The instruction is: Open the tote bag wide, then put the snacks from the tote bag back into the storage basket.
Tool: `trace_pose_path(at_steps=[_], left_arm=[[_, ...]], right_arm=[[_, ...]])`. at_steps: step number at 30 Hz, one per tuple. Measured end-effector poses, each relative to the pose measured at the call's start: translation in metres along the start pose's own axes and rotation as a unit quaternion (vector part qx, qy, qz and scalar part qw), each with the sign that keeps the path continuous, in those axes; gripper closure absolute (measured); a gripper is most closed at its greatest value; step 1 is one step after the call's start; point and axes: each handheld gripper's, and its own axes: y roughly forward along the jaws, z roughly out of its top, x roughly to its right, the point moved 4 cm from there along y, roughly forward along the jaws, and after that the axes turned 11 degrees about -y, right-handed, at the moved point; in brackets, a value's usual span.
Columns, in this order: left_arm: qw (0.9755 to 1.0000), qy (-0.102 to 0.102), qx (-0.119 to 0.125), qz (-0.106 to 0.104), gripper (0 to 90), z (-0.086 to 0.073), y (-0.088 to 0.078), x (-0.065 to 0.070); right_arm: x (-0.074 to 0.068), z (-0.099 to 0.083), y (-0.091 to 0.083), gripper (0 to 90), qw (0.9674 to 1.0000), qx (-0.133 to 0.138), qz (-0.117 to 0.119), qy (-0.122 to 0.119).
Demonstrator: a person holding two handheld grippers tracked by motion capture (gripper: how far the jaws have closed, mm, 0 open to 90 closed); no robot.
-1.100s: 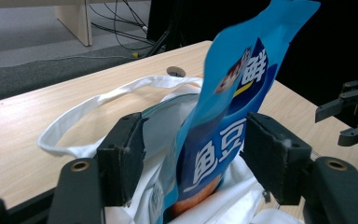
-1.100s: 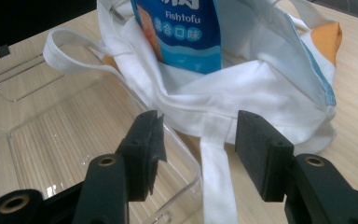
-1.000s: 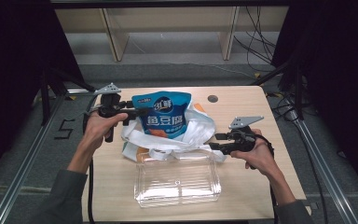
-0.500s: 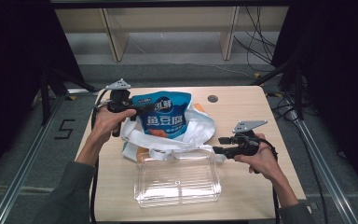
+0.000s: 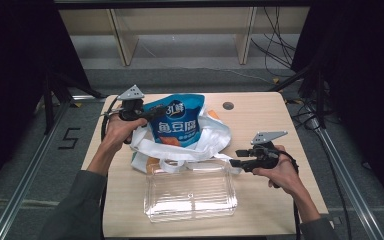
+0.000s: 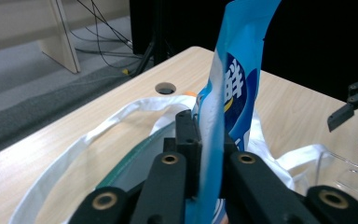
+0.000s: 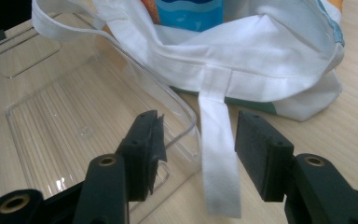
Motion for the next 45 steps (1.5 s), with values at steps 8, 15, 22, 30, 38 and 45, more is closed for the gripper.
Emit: trace_pose_path(at_steps=[8,15,22,30,38,45], left_arm=[[0.9999,0.014,-0.003,0.006,89.4,0.004,0.002,0.004],[0.9998,0.020,-0.008,0.005,89.5,0.008,0.003,0.008],[0.9997,0.025,0.001,0.003,89.5,0.014,0.001,0.013],[0.9992,0.035,0.018,-0.001,89.6,0.031,-0.007,0.022],[0.9979,0.056,0.033,0.001,89.6,0.062,-0.026,0.041],[0.9974,0.059,0.042,0.000,89.6,0.075,-0.041,0.057]], right_arm=[[0.004,-0.002,-0.003,50.4,1.0000,-0.001,0.001,-0.005],[0.004,-0.004,-0.006,50.4,0.9999,0.001,0.002,0.013],[0.007,-0.004,-0.006,50.4,1.0000,0.006,-0.006,0.004],[0.010,-0.007,-0.009,50.4,0.9999,0.004,-0.007,0.010],[0.011,-0.007,-0.011,50.4,0.9998,0.007,-0.011,0.015],[0.011,-0.009,-0.012,50.4,0.9995,0.003,-0.008,0.031]])
